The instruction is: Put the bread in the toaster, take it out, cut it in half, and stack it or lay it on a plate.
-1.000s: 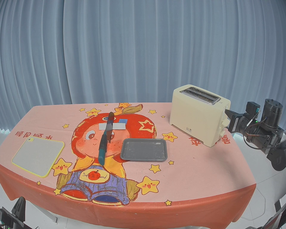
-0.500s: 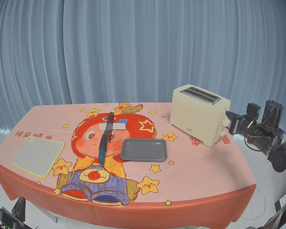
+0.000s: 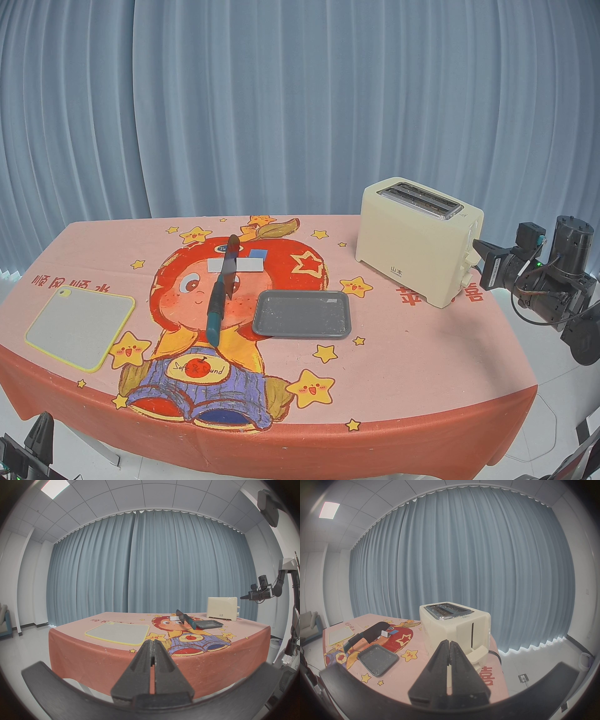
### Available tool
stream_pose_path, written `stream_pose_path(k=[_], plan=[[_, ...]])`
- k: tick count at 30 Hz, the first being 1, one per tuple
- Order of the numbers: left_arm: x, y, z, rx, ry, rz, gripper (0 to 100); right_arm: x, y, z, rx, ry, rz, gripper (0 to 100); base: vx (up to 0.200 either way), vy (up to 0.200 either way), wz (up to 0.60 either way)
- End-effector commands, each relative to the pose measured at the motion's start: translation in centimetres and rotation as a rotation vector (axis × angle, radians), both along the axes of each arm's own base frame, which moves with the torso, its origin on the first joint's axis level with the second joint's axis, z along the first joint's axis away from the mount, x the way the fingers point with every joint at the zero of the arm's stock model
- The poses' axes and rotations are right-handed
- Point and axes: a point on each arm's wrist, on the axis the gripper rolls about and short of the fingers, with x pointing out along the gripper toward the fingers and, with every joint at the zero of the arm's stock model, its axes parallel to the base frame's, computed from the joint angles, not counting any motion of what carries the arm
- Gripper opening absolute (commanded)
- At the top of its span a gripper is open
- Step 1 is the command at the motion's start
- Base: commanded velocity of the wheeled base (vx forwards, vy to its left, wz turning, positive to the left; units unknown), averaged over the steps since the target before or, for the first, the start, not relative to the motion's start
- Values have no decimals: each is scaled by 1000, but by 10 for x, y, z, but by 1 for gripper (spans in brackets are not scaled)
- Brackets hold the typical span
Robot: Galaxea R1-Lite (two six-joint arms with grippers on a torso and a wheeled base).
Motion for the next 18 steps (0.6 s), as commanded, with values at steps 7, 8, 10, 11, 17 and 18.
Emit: stream_pose_path(k=[7, 8, 10, 11, 17, 18], plan=[[1, 0, -5, 0, 19, 1, 0, -6, 4, -6, -9, 25, 24, 0, 0, 0, 0], [1, 0, -5, 0, 19, 1, 0, -7, 5, -8, -10, 31, 30, 0, 0, 0, 0], [1, 0, -5, 0, 19, 1, 0, -8, 5, -10, -11, 40, 36, 0, 0, 0, 0], [1, 0, -5, 0, 19, 1, 0, -9, 5, -12, -13, 46, 36, 0, 0, 0, 0], [1, 0, -5, 0, 19, 1, 0, -8, 3, -16, -17, 64, 31, 0, 0, 0, 0], [1, 0, -5, 0, 19, 1, 0, -8, 3, -16, -17, 64, 31, 0, 0, 0, 0]])
